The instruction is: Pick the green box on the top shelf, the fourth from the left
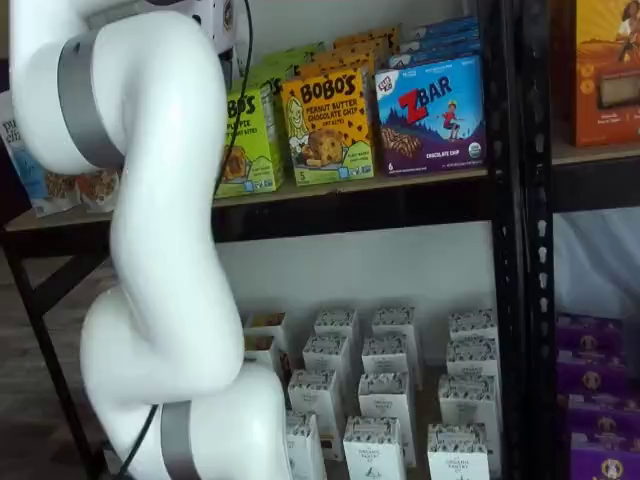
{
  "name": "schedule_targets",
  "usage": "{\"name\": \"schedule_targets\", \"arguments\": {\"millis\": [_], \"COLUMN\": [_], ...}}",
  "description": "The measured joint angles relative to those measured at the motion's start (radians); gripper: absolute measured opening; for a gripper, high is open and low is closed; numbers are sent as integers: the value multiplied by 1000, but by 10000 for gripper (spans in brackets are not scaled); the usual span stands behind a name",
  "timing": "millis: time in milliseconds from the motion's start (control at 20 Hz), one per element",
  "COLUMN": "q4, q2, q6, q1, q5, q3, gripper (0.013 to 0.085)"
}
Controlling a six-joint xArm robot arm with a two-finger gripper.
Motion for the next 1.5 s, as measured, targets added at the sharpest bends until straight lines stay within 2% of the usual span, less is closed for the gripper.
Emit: {"name": "schedule_targets", "arguments": {"millis": [150,350,600,1000,1500], "q4": [-19,-14,3,4,4], "q2": [51,73,66,27,66], "q6": [4,0,-9,-20,-20], "q1": [1,-7,-17,-17,-11], "q5": [65,73,36,-81,-134], "q3": [-72,-99,-84,-15,-39], "gripper": [850,850,850,850,850]}}
